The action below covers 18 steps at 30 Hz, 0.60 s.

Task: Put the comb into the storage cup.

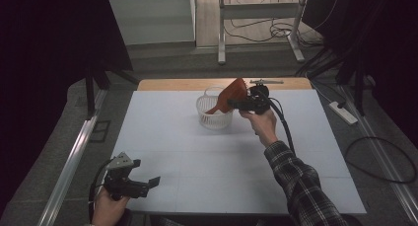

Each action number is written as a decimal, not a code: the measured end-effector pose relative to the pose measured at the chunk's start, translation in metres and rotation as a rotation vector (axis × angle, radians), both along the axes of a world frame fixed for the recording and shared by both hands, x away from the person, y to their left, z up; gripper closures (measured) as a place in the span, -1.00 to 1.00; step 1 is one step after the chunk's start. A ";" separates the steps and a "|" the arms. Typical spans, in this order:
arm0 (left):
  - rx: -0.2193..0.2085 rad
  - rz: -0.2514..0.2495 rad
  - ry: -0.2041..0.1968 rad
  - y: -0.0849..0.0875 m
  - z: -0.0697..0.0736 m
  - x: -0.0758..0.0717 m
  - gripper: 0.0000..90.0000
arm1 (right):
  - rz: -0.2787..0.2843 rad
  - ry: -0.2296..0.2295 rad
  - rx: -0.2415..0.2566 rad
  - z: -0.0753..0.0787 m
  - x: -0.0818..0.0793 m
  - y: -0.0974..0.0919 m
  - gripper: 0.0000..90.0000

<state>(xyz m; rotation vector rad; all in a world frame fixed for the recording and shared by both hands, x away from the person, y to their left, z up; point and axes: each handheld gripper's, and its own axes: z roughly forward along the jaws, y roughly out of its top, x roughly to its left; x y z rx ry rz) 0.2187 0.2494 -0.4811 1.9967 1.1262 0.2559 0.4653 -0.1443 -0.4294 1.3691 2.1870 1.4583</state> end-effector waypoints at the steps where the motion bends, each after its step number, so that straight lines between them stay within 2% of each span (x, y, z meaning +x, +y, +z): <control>1: 0.000 -0.001 0.000 0.000 0.000 0.000 -1.00 | 0.001 -0.001 0.000 0.000 0.000 0.000 -0.56; 10: 0.000 -0.001 -0.001 0.000 0.000 0.000 -1.00 | 0.006 -0.007 -0.013 0.003 -0.002 -0.003 -0.61; 18: 0.000 0.000 -0.001 0.000 0.000 0.000 -1.00 | 0.033 -0.027 -0.051 0.008 -0.007 -0.006 -0.63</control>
